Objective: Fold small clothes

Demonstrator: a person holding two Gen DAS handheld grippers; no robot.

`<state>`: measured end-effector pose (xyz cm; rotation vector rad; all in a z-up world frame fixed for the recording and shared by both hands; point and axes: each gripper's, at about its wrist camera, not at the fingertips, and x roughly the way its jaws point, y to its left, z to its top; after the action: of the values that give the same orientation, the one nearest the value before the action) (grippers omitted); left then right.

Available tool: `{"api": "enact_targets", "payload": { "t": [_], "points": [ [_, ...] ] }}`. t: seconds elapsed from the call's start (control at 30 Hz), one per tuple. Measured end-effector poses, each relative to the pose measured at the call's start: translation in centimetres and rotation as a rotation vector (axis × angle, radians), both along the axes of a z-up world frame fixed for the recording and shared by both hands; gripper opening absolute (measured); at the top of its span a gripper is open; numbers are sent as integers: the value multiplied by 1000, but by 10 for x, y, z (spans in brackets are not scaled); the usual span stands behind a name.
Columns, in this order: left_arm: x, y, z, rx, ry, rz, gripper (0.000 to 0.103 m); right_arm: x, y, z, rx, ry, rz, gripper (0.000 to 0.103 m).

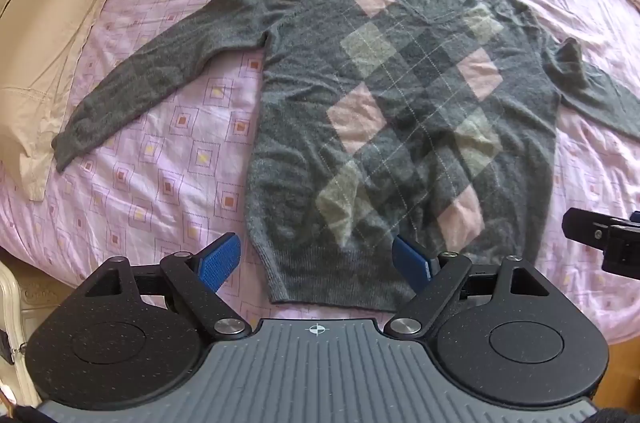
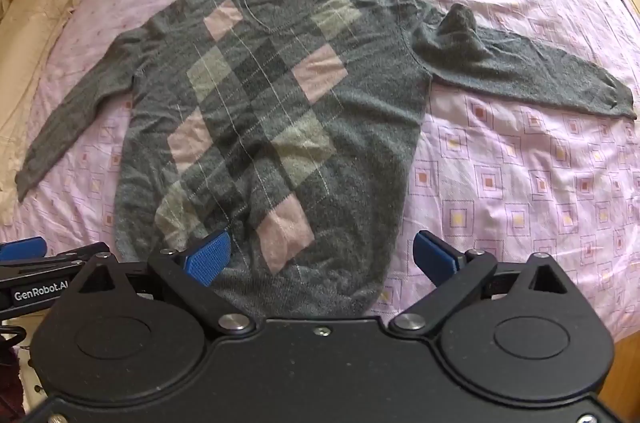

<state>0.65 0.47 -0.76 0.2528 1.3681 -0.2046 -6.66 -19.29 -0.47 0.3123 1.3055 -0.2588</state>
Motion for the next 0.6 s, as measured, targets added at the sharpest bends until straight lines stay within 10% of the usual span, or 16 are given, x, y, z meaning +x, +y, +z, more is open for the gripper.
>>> {"api": "enact_targets", "payload": {
  "t": [0.6],
  "points": [
    [-3, 2, -9, 46, 15, -9, 83, 14, 20, -8, -2, 92, -47, 98]
  ]
}}
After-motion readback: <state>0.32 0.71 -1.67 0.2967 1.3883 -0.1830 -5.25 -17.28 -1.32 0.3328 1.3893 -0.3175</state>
